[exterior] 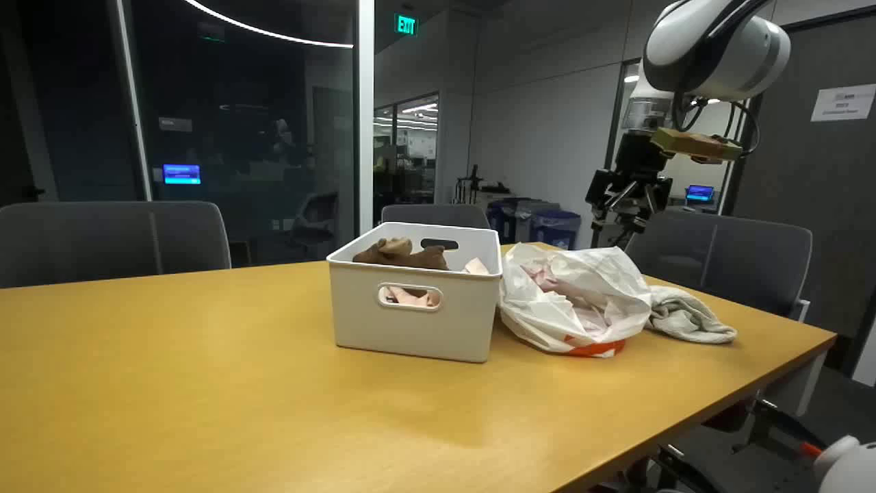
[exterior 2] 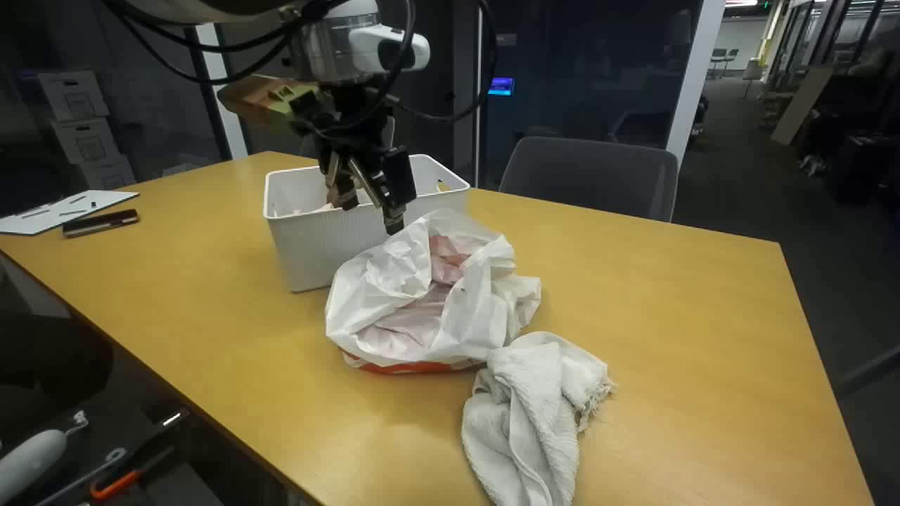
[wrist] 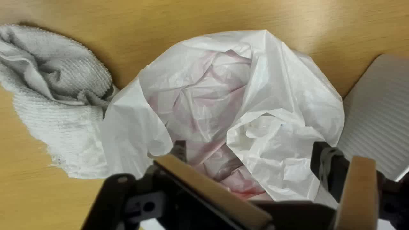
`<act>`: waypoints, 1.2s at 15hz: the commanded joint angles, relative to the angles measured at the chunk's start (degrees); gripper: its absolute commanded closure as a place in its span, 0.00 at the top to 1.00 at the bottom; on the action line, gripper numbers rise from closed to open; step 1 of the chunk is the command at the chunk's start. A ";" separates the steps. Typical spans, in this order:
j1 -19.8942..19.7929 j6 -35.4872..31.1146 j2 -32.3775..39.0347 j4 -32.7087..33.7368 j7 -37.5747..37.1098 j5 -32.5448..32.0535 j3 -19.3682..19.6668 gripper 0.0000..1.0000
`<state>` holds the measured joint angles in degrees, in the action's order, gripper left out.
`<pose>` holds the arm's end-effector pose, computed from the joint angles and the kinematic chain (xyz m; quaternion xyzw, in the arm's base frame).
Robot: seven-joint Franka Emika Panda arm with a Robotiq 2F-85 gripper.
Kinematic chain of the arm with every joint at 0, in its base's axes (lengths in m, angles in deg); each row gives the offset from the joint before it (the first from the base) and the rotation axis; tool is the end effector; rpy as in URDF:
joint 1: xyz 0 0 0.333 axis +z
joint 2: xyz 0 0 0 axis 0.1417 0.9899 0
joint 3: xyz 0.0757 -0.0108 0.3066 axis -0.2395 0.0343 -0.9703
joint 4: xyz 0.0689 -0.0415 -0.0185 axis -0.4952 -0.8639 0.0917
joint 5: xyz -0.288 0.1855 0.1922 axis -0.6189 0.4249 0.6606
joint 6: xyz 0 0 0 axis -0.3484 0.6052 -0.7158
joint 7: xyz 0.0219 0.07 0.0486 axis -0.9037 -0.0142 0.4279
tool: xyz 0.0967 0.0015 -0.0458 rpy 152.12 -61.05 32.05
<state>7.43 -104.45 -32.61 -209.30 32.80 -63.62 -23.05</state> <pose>0.4298 0.0005 0.3868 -0.9957 0.0545 -0.0734 0.0125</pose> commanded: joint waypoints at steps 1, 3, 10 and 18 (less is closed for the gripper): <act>0.04 0.11 -0.02 0.23 0.01 -0.02 0.05 1.00; 0.03 0.11 -0.07 0.55 0.01 -0.02 0.05 1.00; -2.60 -3.18 0.77 0.05 0.42 -0.53 2.63 1.00; -11.95 -8.91 6.22 2.53 -1.58 -4.39 9.11 1.00</act>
<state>-1.85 -111.20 -29.83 -208.91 32.78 -65.67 -15.21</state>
